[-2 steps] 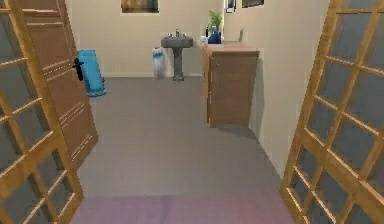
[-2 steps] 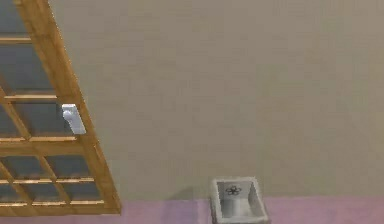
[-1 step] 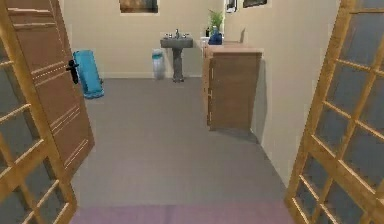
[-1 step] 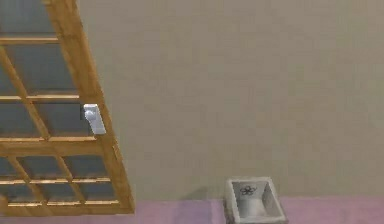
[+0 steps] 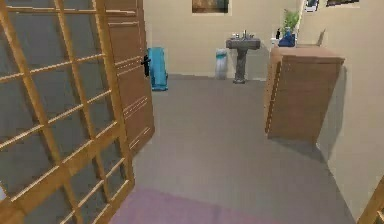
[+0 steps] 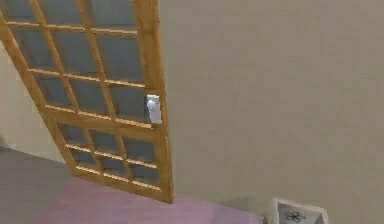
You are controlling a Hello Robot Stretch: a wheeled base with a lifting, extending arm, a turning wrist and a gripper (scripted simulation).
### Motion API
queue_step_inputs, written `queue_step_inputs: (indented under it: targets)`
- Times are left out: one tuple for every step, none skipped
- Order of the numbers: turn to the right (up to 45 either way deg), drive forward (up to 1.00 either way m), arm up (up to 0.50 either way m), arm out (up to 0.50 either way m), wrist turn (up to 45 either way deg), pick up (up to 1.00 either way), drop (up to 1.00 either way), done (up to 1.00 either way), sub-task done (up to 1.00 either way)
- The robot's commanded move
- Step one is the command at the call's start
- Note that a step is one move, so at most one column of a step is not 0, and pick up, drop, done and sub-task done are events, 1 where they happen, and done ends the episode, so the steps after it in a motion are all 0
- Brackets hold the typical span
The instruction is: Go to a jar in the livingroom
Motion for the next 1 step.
queue_step_inputs:
  targets:
    - [0.0, 0.75, 0.0, 0.0, 0.0, 0.0, 0.0, 0.0, 0.0]
